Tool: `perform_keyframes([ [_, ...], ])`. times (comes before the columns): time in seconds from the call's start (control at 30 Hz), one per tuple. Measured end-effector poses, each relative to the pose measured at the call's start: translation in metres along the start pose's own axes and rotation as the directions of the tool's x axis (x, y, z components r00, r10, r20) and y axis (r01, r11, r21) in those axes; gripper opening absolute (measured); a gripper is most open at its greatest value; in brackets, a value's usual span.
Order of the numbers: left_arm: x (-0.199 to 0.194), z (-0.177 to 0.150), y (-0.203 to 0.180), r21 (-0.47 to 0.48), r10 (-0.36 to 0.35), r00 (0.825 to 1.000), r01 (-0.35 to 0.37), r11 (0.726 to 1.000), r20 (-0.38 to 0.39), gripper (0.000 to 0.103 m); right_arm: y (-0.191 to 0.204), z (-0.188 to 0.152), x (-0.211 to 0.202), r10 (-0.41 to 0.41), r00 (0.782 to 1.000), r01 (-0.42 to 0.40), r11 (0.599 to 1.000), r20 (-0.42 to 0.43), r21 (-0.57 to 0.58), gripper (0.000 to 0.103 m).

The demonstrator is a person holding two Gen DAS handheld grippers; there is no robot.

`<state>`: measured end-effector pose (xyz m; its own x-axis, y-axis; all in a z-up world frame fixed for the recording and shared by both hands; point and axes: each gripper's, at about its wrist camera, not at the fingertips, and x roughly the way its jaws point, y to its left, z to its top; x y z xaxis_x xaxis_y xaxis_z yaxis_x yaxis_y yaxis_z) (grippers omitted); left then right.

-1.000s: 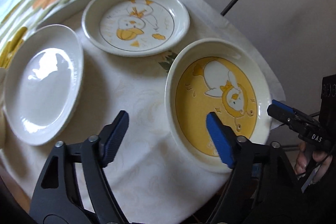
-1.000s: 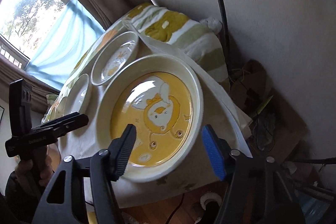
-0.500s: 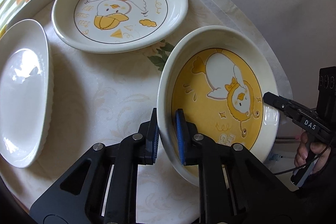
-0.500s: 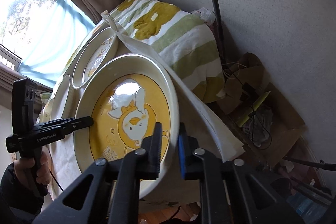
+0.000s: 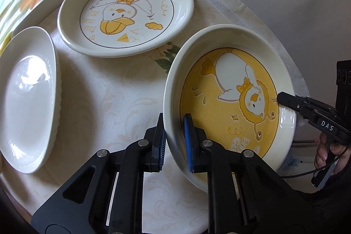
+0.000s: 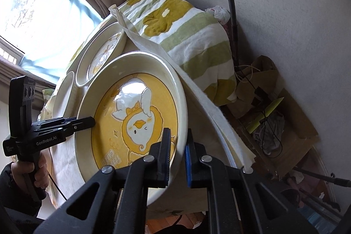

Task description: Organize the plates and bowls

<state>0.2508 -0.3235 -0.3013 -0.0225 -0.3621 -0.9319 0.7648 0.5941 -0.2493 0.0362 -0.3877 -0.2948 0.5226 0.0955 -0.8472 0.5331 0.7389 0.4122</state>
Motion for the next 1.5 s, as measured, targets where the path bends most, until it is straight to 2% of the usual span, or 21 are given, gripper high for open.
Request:
perform_keyframes([
  [0.4,-0.029,-0.026,0.012,-0.073,0.01,0.997,-0.004,0.997,0.072,0.013,0.018,0.004,-0.004,0.018,1.0,-0.018,0.996,-0.002,-0.091,0.011],
  [0.6,-0.066,-0.052,0.023,-0.158,0.055,0.991,-0.035,0.987,0.125,0.013,0.047,0.012,-0.009,0.062,0.998,-0.066,0.981,-0.029,-0.18,0.011],
  [0.73,-0.094,-0.077,0.034,-0.242,0.107,0.983,-0.068,0.968,0.152,0.013,0.078,0.018,-0.01,0.101,0.993,-0.114,0.956,-0.061,-0.269,0.011],
  [0.83,-0.113,-0.107,0.045,-0.322,0.152,0.974,-0.092,0.942,0.166,0.013,0.105,0.019,-0.005,0.129,0.987,-0.156,0.926,-0.1,-0.344,0.011],
  [0.97,-0.135,-0.151,0.07,-0.43,0.212,0.964,-0.125,0.894,0.16,0.013,0.147,0.012,0.009,0.165,0.972,-0.222,0.875,-0.167,-0.43,0.011],
  [1.13,-0.152,-0.212,0.106,-0.537,0.26,0.957,-0.152,0.83,0.131,0.013,0.196,-0.016,0.033,0.193,0.947,-0.302,0.81,-0.257,-0.502,0.011],
  [1.4,-0.157,-0.288,0.163,-0.67,0.292,0.952,-0.155,0.726,0.096,0.013,0.26,-0.065,0.081,0.155,0.907,-0.373,0.727,-0.392,-0.577,0.011],
  [1.5,-0.153,-0.309,0.183,-0.69,0.293,0.952,-0.155,0.707,0.087,0.013,0.278,-0.079,0.096,0.138,0.899,-0.382,0.712,-0.417,-0.589,0.011],
])
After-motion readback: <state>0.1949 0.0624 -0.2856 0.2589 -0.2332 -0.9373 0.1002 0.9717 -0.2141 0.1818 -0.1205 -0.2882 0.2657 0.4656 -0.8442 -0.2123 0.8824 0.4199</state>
